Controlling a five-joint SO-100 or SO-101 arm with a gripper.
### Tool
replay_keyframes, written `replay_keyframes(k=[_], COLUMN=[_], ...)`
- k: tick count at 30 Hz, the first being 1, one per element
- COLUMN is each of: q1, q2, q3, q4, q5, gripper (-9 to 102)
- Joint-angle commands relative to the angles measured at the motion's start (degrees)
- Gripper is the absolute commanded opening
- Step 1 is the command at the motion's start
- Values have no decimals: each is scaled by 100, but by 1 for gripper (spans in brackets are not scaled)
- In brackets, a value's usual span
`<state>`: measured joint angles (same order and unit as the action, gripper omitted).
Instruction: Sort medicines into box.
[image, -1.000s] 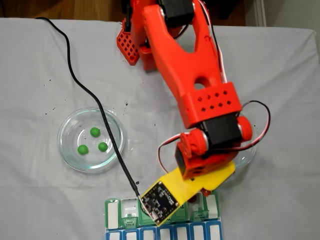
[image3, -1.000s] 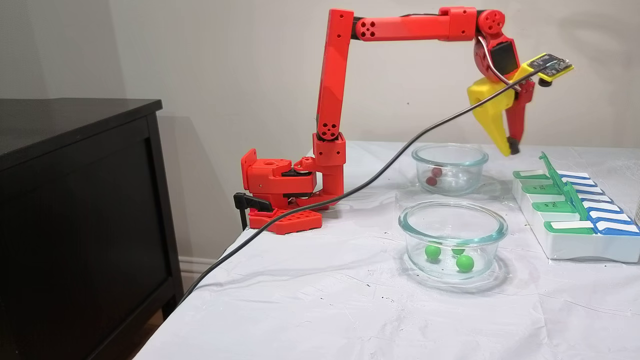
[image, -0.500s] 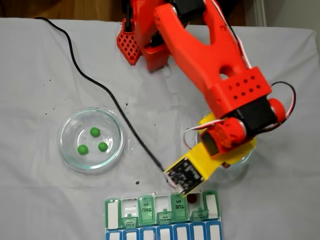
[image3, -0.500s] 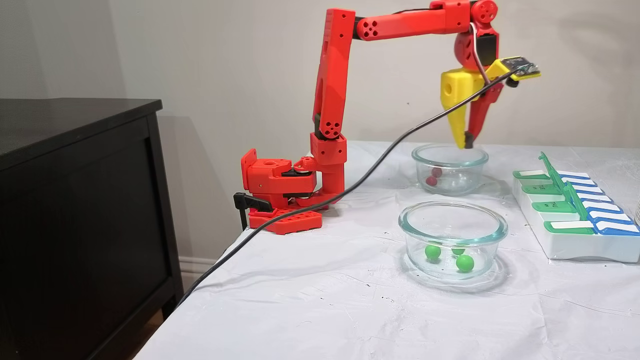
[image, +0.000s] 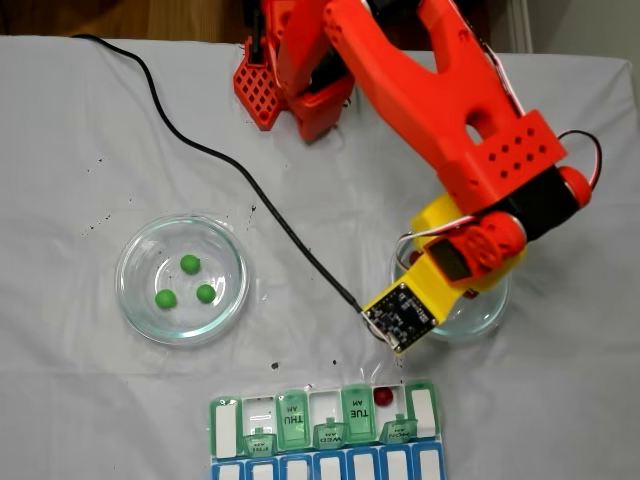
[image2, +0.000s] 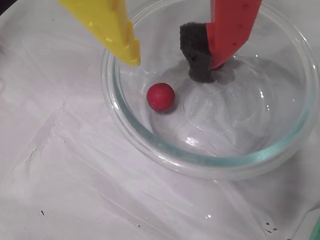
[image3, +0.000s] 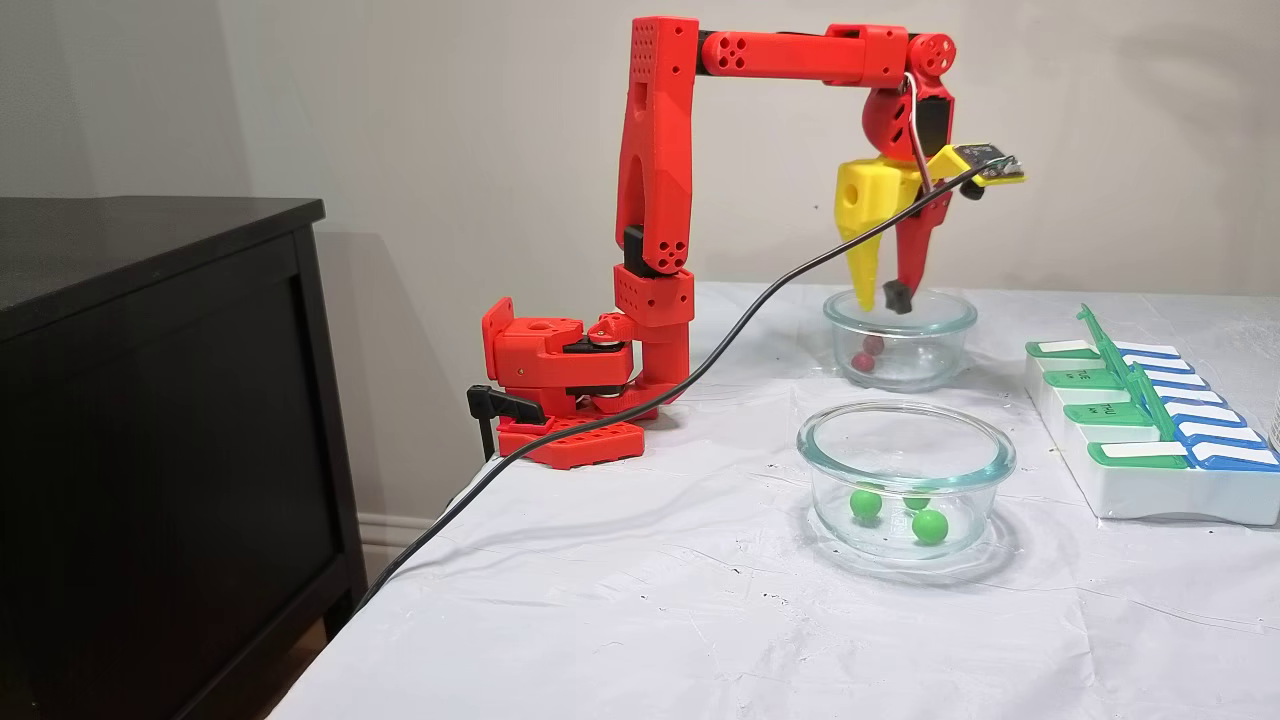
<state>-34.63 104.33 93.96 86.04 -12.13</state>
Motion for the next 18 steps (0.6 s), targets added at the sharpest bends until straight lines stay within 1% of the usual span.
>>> replay_keyframes(k=[1, 3, 6, 7, 10, 12, 16, 18], q1=[-211, -246, -325, -378, -501, -563, -606, -615], q2=[475, 466, 422, 378, 343, 369, 404, 334], q3=[-9, 0, 44, 44, 44, 123, 369, 404], q4=[53, 26, 18, 26, 18, -97, -580, -659], q5=[9, 18, 44, 35, 9, 35, 35, 35], gripper=[17, 17, 22, 21, 23, 24, 25, 25])
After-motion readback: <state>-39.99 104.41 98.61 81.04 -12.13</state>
